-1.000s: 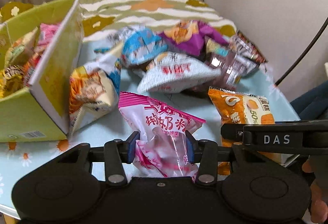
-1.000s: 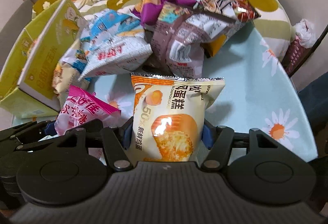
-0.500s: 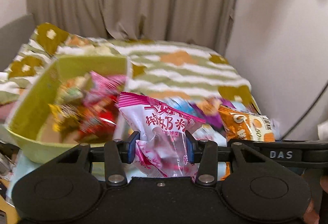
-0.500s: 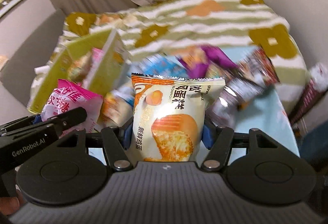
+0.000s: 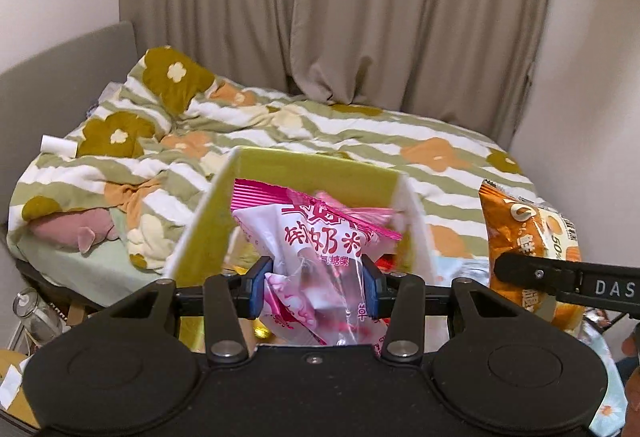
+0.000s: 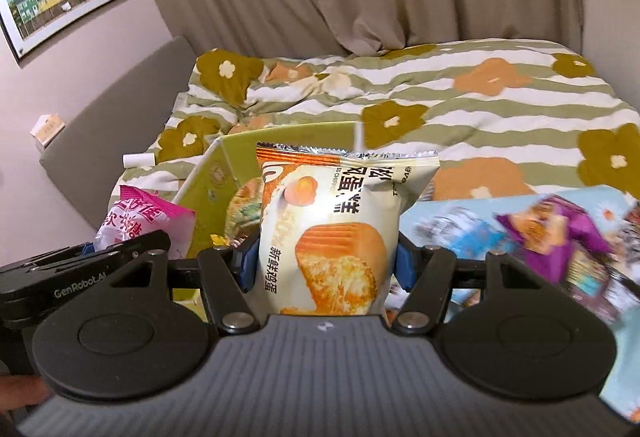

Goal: Organize snacks
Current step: 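Carry both bags into the yellow-green box and open both grippers, then move both tools back over the snack pile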

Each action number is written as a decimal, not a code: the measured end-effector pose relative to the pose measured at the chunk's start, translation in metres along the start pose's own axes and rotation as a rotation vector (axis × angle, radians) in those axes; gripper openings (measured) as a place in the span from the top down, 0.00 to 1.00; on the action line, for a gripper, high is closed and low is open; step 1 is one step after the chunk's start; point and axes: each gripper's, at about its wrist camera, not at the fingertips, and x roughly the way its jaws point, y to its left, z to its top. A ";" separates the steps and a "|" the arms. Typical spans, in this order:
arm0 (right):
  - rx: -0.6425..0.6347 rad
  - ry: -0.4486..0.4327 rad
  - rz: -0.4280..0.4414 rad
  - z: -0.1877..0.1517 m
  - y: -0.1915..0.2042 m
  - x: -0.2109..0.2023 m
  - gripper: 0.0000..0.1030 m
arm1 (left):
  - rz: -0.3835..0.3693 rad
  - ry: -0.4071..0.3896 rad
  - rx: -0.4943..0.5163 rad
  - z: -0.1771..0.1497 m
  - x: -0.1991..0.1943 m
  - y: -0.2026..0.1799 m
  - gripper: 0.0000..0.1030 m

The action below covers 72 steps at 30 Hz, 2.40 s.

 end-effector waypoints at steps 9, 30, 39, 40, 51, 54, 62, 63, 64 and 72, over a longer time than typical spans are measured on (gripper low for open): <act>-0.028 0.072 -0.066 -0.004 0.049 0.070 0.24 | -0.056 0.108 0.014 -0.004 0.062 0.047 0.51; -0.043 0.105 -0.040 -0.012 0.068 0.088 0.23 | -0.031 0.026 -0.039 -0.004 0.017 0.083 0.02; -0.051 0.109 -0.003 -0.029 0.069 0.103 0.00 | 0.006 0.045 -0.047 -0.011 0.019 0.088 0.02; -0.039 0.098 0.003 -0.030 0.067 0.103 0.00 | 0.009 0.049 -0.048 -0.013 0.020 0.088 0.02; -0.014 0.082 -0.020 -0.038 0.055 0.095 0.00 | 0.009 0.075 -0.053 -0.021 0.025 0.088 0.02; -0.018 0.074 -0.019 -0.036 0.057 0.088 0.00 | 0.003 0.063 -0.044 -0.018 0.021 0.085 0.02; -0.035 0.008 -0.048 -0.026 0.064 0.050 0.00 | 0.012 -0.018 -0.014 -0.006 -0.005 0.077 0.02; -0.035 0.000 -0.055 -0.026 0.064 0.044 0.00 | 0.004 -0.026 -0.006 -0.005 -0.008 0.075 0.02; -0.033 -0.006 -0.061 -0.025 0.064 0.038 0.00 | -0.002 -0.032 0.002 -0.004 -0.010 0.072 0.02; 0.030 -0.096 -0.178 -0.030 0.037 -0.022 0.00 | -0.116 -0.065 0.076 0.000 -0.022 0.034 0.02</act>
